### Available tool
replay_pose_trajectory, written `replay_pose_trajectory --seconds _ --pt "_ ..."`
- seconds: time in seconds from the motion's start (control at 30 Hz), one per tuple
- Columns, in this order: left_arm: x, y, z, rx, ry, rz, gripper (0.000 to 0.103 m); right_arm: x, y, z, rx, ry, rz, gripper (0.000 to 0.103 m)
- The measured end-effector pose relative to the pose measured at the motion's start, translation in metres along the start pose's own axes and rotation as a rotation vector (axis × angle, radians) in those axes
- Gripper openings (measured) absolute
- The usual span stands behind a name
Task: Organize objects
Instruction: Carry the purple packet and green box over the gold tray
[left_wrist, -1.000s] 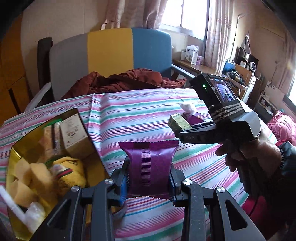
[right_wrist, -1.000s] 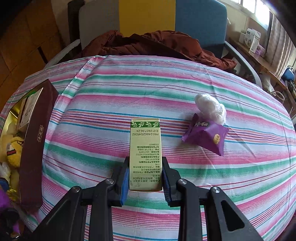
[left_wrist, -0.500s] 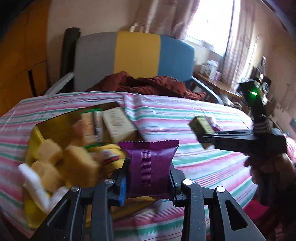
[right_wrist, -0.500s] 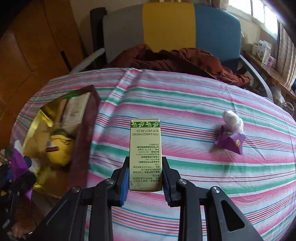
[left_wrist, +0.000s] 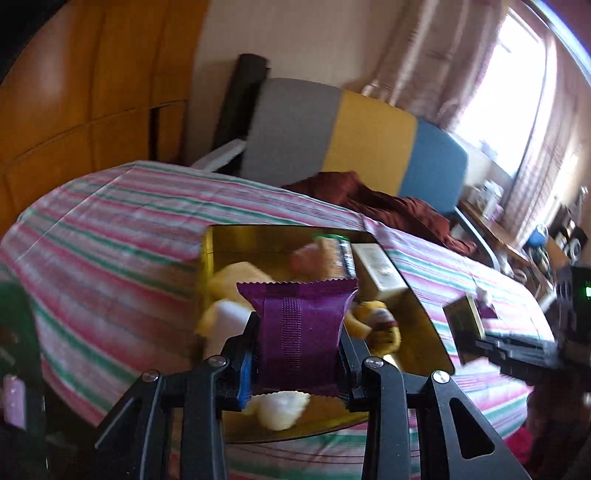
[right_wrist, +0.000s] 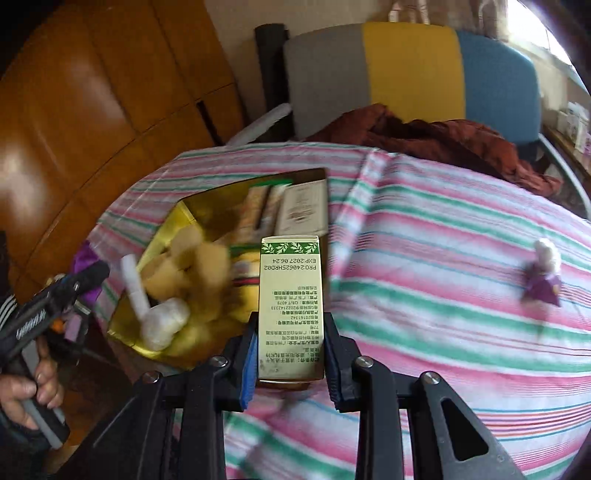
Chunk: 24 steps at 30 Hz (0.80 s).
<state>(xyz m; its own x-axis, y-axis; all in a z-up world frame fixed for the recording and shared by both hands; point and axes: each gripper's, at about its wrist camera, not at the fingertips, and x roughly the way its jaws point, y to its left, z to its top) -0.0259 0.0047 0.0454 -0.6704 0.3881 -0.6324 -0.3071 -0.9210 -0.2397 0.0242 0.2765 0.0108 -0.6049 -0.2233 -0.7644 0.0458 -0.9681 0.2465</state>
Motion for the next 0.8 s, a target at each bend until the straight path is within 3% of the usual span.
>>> replay_pose_trajectory --seconds 0.17,0.5,0.8 --pt "-0.002 0.015 0.000 -0.049 0.000 -0.039 0.035 0.008 0.015 -0.004 -0.011 0.013 0.009 0.029" --pt "0.012 -0.023 -0.009 0.018 0.057 -0.189 0.035 0.011 0.011 -0.004 0.024 0.009 -0.007 0.029" --pt "0.021 -0.040 -0.008 0.042 0.077 -0.205 0.035 0.013 0.004 -0.001 0.048 0.006 -0.018 0.029"
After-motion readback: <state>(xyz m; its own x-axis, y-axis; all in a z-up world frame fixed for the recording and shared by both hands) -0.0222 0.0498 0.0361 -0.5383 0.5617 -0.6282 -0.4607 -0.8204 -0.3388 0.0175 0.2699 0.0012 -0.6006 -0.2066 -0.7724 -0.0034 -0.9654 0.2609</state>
